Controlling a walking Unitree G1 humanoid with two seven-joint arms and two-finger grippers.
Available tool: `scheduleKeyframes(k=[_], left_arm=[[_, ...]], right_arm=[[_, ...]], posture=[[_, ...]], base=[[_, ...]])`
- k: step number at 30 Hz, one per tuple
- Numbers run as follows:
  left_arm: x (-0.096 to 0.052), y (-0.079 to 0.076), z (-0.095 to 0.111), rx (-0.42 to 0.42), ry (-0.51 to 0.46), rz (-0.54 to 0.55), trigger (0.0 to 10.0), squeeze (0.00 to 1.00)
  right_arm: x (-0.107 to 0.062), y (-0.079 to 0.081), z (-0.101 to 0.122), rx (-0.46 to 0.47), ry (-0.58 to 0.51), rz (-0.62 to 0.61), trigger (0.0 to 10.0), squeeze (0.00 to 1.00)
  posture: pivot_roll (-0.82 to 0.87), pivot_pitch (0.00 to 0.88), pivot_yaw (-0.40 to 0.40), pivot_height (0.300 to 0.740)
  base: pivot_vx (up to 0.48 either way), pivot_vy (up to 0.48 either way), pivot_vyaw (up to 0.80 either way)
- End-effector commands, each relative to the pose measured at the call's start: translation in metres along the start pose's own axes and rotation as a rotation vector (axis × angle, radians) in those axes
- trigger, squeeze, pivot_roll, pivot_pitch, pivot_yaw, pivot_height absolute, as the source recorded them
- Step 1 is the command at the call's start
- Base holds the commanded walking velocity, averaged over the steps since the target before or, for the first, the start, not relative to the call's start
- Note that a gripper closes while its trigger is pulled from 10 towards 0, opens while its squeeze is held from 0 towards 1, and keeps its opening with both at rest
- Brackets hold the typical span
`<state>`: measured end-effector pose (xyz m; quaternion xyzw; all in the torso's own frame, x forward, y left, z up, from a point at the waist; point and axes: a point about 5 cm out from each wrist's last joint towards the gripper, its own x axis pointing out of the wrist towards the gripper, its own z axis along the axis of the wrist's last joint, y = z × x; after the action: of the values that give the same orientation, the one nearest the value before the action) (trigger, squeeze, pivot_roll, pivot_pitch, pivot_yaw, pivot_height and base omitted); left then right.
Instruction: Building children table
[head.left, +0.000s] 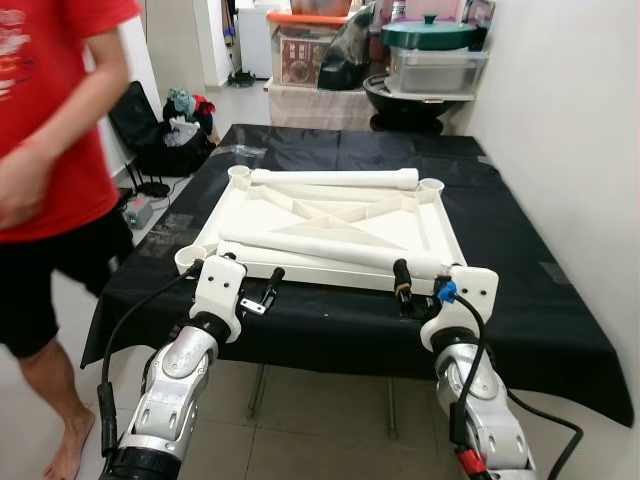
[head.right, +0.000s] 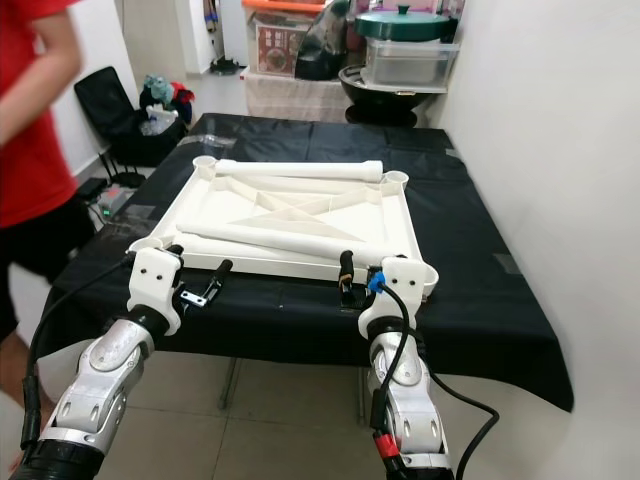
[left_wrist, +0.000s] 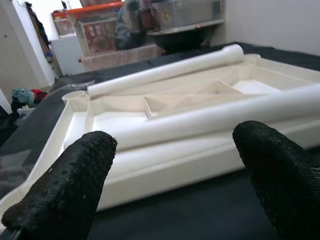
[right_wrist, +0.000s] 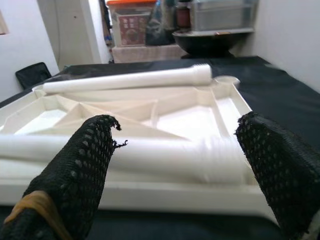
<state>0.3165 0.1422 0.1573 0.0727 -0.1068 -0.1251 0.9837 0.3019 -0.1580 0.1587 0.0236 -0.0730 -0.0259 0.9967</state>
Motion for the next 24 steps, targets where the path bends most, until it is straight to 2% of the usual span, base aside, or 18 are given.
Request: scheduleKeyframes(k=[1, 7, 12, 14, 16, 18, 20, 22, 24], left_arm=[[-0.001, 0.002, 0.002, -0.004, -0.018, 0.001, 10.0, 0.00], [0.000, 0.002, 0.004, -0.008, -0.031, 0.002, 10.0, 0.00], [0.000, 0.001, 0.005, -0.011, -0.036, 0.000, 10.0, 0.00], [0.000, 0.001, 0.004, -0.012, -0.037, -0.003, 10.0, 0.00], [0.000, 0.001, 0.004, -0.012, -0.037, -0.003, 10.0, 0.00], [0.001, 0.000, 0.004, -0.010, -0.033, -0.010, 10.0, 0.00], [0.001, 0.000, 0.004, -0.010, -0.033, -0.010, 10.0, 0.00], [0.001, 0.000, 0.000, -0.003, -0.012, -0.002, 10.0, 0.00], [0.000, 0.001, -0.002, -0.002, 0.001, 0.006, 10.0, 0.00]], right_arm=[[0.001, 0.001, 0.003, -0.011, -0.022, 0.004, 10.0, 0.00], [0.006, 0.000, 0.014, -0.007, -0.065, 0.020, 10.0, 0.00], [0.005, 0.011, 0.023, -0.004, -0.108, 0.090, 10.0, 0.00], [0.004, 0.020, 0.026, -0.006, -0.126, 0.145, 10.0, 0.00], [0.004, 0.020, 0.026, -0.006, -0.126, 0.145, 10.0, 0.00], [0.004, 0.030, 0.034, 0.019, -0.141, 0.241, 10.0, 0.00], [0.004, 0.030, 0.034, 0.019, -0.141, 0.241, 10.0, 0.00], [0.004, 0.036, 0.041, 0.042, -0.149, 0.320, 10.0, 0.00], [0.004, 0.037, 0.043, 0.046, -0.149, 0.338, 10.0, 0.00]], posture=[[0.03, 0.000, -0.061, 0.740], [0.03, 0.000, -0.063, 0.740], [0.03, 0.000, -0.065, 0.740], [0.03, 0.000, -0.065, 0.740], [0.03, 0.000, -0.065, 0.740], [0.03, 0.000, -0.064, 0.740], [0.03, 0.000, -0.064, 0.740], [0.03, 0.000, -0.064, 0.740], [0.03, 0.000, -0.065, 0.740]], base=[[0.266, 0.000, 0.00], [0.266, 0.000, 0.00], [0.266, 0.000, 0.00], [0.266, 0.000, 0.00], [0.266, 0.000, 0.00], [0.000, 0.000, 0.00], [0.000, 0.000, 0.00], [0.000, 0.000, 0.00], [0.000, 0.000, 0.00]])
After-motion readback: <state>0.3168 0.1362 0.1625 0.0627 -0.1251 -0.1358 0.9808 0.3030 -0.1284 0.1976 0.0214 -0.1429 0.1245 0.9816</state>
